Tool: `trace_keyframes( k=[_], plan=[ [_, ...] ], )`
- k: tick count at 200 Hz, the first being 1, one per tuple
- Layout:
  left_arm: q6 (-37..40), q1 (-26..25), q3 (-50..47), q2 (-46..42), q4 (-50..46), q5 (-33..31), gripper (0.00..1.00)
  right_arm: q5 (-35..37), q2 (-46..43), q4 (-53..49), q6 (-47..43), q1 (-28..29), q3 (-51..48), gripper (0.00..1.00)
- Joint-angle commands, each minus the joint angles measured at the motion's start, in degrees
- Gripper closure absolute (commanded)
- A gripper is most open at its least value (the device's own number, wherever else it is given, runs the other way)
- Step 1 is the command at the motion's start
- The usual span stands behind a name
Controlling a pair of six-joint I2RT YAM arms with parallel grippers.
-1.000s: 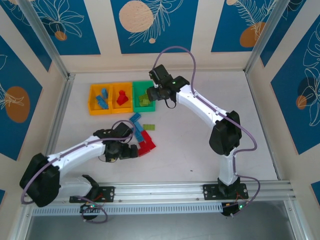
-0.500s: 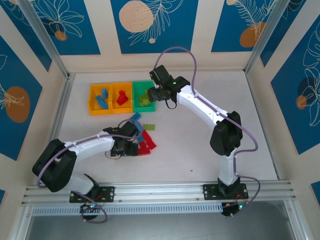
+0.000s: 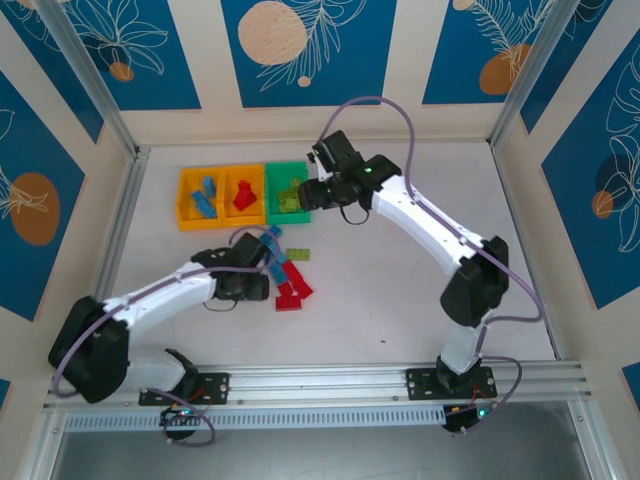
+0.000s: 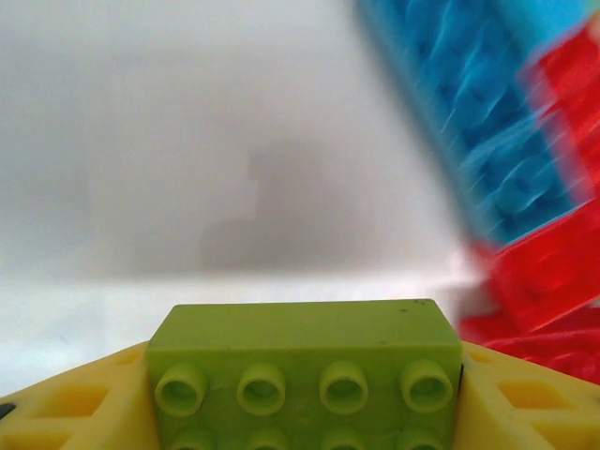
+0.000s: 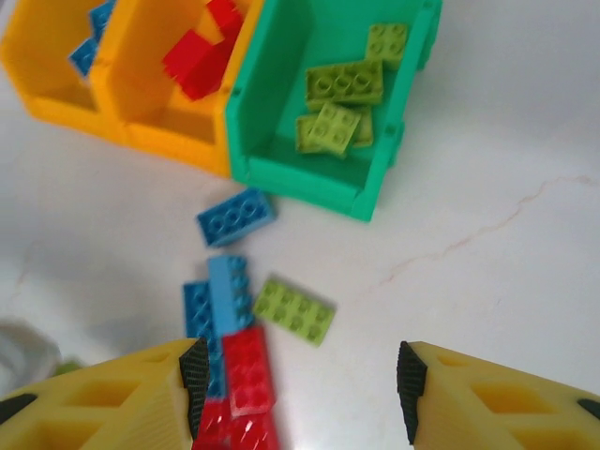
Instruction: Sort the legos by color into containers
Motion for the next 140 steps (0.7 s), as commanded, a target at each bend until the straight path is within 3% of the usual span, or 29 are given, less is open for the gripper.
trace_keyframes(
  k=[1, 60, 100, 140],
  plan=[
    [3.0, 4.9, 8.9, -0.8, 0.4, -0.7, 0.49, -6.6, -7.0, -0.7, 4.8, 0.3, -5.3, 0.42],
    [11.2, 10.9, 38.5, 26.5, 6.8, 0.5, 0.51, -3.5, -16.4, 3.0, 8.3, 2.1, -16.6, 0.36],
    [12.5, 13.7, 62.0, 46.2, 2.4, 0.7, 0.51, 1.0, -16.9, 0.6, 9.8, 2.2, -16.7, 0.31],
    [13.0, 14.0, 73.5, 55.1, -0.2, 3.3, 0.37, 1.7, -17.7, 0.5, 10.3, 1.9, -17.9, 0.30]
  ],
)
